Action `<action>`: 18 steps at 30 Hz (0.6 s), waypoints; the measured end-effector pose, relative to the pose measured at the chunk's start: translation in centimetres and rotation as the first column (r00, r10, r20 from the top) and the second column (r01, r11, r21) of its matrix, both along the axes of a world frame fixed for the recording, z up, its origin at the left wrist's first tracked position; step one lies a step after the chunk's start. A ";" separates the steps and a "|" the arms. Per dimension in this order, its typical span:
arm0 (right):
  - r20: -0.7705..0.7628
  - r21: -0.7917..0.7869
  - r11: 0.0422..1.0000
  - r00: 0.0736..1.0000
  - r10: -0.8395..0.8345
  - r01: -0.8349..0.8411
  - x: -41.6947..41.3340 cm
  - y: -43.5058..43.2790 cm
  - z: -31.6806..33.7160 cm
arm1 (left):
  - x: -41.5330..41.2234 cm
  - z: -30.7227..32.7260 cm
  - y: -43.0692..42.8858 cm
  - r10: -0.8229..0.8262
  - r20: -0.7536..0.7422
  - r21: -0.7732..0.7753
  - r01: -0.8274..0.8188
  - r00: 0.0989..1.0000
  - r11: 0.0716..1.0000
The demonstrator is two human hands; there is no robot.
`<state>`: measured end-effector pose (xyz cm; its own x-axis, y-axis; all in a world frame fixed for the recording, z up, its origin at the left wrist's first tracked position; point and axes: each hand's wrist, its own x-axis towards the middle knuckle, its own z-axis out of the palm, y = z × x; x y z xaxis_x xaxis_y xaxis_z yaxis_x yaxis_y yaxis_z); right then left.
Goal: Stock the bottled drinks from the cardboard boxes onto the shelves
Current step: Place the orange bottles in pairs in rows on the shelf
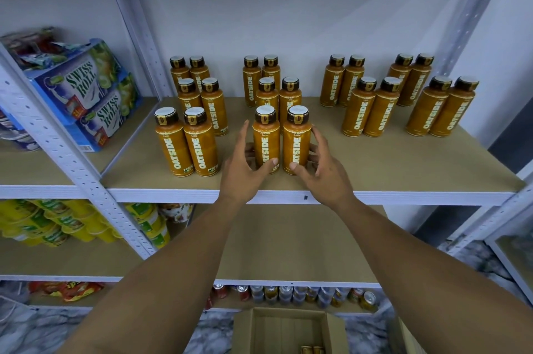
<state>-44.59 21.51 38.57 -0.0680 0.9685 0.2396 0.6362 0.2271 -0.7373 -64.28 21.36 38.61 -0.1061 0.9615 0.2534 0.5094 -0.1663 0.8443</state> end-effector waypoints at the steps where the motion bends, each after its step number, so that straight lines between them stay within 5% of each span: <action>1: 0.004 0.002 1.000 1.000 0.009 -0.009 -0.1 0.0 0.1 | 0.0 0.0 -0.1 -0.007 -0.011 0.003 0.007 1.000 1.000; 18: -0.138 -0.027 0.997 0.988 0.068 -0.072 -0.5 -0.2 0.6 | -0.8 0.6 -0.9 -0.049 0.009 0.024 0.049 0.999 0.999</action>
<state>-45.14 21.33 39.13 -0.1046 0.9698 0.2203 0.5121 0.2424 -0.8240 -65.05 20.49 39.18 -0.0614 0.9595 0.2750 0.4917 -0.2107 0.8449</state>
